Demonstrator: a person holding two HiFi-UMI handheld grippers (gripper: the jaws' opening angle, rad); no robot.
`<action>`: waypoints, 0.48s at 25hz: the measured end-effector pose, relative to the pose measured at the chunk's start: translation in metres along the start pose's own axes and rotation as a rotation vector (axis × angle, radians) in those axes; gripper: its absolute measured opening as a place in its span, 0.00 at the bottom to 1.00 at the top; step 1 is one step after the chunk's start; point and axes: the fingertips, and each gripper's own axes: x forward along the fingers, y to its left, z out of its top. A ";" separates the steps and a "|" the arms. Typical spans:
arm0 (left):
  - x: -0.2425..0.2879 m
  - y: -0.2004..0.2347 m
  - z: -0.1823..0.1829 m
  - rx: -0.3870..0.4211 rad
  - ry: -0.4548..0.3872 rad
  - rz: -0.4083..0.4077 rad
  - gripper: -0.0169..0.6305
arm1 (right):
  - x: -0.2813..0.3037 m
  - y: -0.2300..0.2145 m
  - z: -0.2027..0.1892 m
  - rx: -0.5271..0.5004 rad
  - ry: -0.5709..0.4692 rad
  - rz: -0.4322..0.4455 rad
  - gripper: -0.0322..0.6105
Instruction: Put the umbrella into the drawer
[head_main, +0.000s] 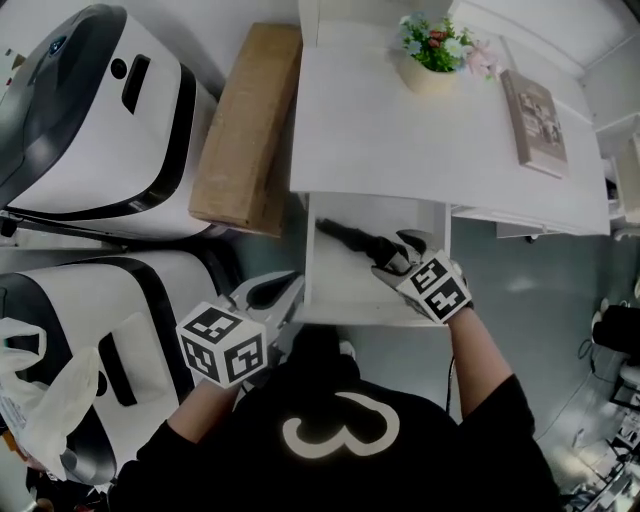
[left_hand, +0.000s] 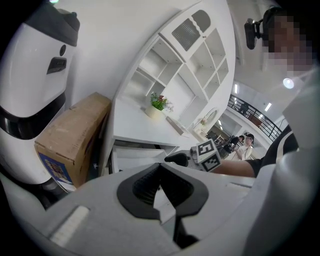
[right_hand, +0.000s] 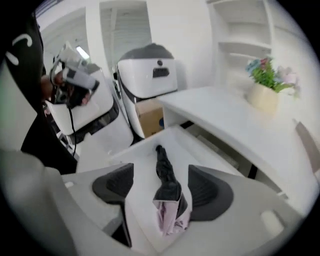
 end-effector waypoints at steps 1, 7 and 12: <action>-0.002 -0.008 0.001 0.010 -0.005 -0.004 0.04 | -0.020 0.005 0.014 0.025 -0.072 -0.010 0.56; -0.018 -0.072 0.015 0.092 -0.068 -0.048 0.04 | -0.144 0.050 0.067 0.117 -0.453 -0.024 0.05; -0.047 -0.123 0.036 0.204 -0.159 -0.069 0.04 | -0.222 0.086 0.087 0.156 -0.648 -0.034 0.05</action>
